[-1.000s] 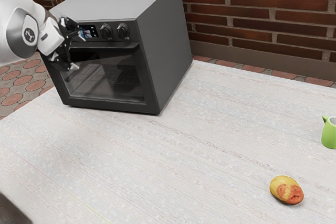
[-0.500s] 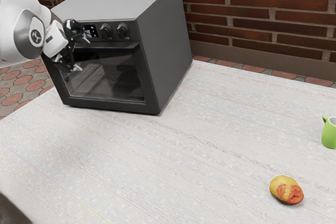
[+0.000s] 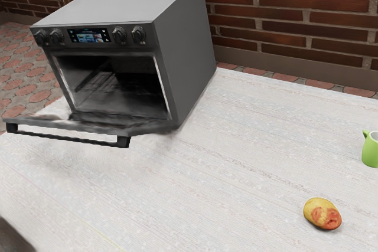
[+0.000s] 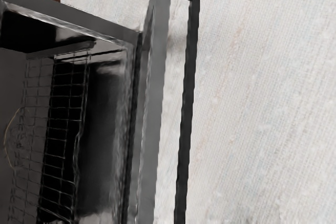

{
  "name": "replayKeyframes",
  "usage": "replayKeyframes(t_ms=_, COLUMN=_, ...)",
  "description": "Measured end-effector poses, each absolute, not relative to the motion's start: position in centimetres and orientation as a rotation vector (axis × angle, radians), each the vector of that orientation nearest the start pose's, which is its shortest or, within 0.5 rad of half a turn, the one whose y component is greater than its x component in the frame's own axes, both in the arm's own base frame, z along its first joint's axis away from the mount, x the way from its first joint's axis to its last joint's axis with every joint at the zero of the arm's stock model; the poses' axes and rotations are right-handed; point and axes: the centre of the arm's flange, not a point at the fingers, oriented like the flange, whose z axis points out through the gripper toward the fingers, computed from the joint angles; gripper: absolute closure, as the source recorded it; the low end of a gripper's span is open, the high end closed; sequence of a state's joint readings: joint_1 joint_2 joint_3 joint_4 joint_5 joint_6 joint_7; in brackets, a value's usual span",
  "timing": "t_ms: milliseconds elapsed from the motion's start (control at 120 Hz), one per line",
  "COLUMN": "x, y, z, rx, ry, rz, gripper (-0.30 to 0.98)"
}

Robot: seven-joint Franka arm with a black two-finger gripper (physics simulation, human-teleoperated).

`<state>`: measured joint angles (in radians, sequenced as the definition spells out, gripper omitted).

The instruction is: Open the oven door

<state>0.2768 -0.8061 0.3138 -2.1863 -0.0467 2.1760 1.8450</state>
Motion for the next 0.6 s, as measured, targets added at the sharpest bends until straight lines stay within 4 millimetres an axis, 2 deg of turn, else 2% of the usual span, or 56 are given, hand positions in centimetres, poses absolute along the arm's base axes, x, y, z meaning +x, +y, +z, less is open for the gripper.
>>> replayKeyframes(t_ms=17, x=25.0, y=22.8, z=78.5, rx=-1.925, ry=1.403, rz=-0.678, gripper=0.04)
replayKeyframes(t_ms=42, x=26.9, y=20.9, z=87.5, rx=-1.840, ry=1.375, rz=-0.645, gripper=0.04)
replayKeyframes(t_ms=58, x=28.4, y=19.4, z=91.7, rx=-1.799, ry=1.371, rz=-0.635, gripper=0.04)
replayKeyframes(t_ms=67, x=29.4, y=18.5, z=93.3, rx=-1.784, ry=1.375, rz=-0.633, gripper=0.03)
replayKeyframes(t_ms=83, x=32.0, y=16.7, z=95.2, rx=-1.765, ry=1.402, rz=-0.637, gripper=0.03)
replayKeyframes(t_ms=117, x=37.7, y=12.5, z=95.8, rx=-1.766, ry=1.493, rz=-0.661, gripper=0.03)
replayKeyframes(t_ms=142, x=40.8, y=9.8, z=94.9, rx=-1.801, ry=1.558, rz=-0.683, gripper=0.02)
replayKeyframes(t_ms=183, x=46.2, y=7.3, z=90.8, rx=-1.957, ry=1.650, rz=-0.677, gripper=0.02)
replayKeyframes(t_ms=233, x=51.8, y=5.0, z=84.3, rx=-2.170, ry=1.740, rz=-0.600, gripper=0.01)
replayKeyframes(t_ms=275, x=55.2, y=3.2, z=78.0, rx=-2.336, ry=1.784, rz=-0.470, gripper=0.01)
replayKeyframes(t_ms=300, x=56.5, y=2.1, z=75.0, rx=-2.416, ry=1.792, rz=-0.396, gripper=0.01)
replayKeyframes(t_ms=342, x=57.6, y=1.0, z=71.9, rx=-2.527, ry=1.766, rz=-0.312, gripper=0.01)
replayKeyframes(t_ms=392, x=57.9, y=0.9, z=70.3, rx=-2.642, ry=1.679, rz=-0.248, gripper=0.01)
replayKeyframes(t_ms=475, x=57.9, y=1.8, z=69.1, rx=-2.793, ry=1.493, rz=-0.180, gripper=0.00)
replayKeyframes(t_ms=600, x=57.8, y=1.5, z=68.5, rx=-2.920, ry=1.225, rz=-0.102, gripper=0.00)
